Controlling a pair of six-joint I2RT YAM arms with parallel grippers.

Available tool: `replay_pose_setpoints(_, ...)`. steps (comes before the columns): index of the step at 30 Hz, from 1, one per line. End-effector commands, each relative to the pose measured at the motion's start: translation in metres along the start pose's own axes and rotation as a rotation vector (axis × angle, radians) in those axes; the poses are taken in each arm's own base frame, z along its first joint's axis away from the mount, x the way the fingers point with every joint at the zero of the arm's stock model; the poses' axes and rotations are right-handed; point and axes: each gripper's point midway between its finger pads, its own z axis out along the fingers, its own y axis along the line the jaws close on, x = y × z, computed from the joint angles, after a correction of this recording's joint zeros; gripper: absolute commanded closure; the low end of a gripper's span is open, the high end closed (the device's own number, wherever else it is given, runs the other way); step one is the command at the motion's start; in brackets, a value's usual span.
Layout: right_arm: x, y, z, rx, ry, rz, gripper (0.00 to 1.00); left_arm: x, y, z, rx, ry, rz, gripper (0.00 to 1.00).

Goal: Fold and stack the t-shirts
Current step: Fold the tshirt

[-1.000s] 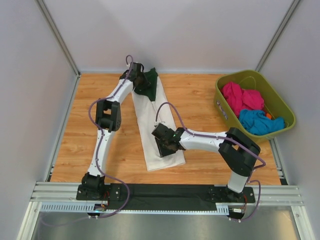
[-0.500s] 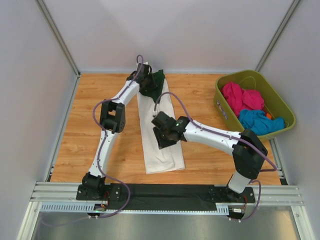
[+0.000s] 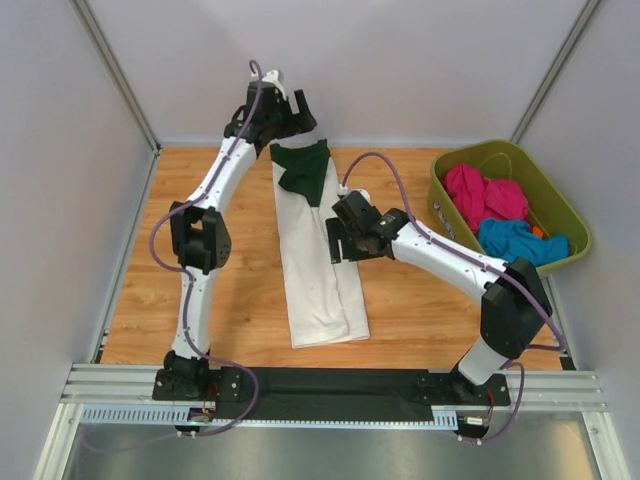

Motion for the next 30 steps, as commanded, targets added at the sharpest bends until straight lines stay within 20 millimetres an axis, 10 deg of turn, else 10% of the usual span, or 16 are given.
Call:
replay_pose_setpoints(1,-0.037,-0.011,0.004,0.016,-0.123,0.053,0.26,-0.055,-0.012,-0.066,-0.018,-0.09,0.039,0.02)
replay_pose_setpoints(7,-0.044,-0.005,0.015,-0.04,-0.117,-0.015,0.28,0.02,0.02,-0.142,-0.149,0.033,-0.086,0.15)
replay_pose_setpoints(13,0.014,-0.027,0.026,-0.001,0.007,0.075,0.29,0.167,0.048,-0.221,-0.26,0.296,-0.188,0.28)
replay_pose_setpoints(19,0.07,-0.037,0.011,-0.041,0.13,0.176,0.31,0.276,0.027,-0.285,-0.209,0.435,-0.336,0.29)
replay_pose_setpoints(30,0.133,-0.04,-0.012,-0.169,0.18,0.295,0.36,0.38,0.01,-0.336,-0.253,0.512,-0.484,0.32)
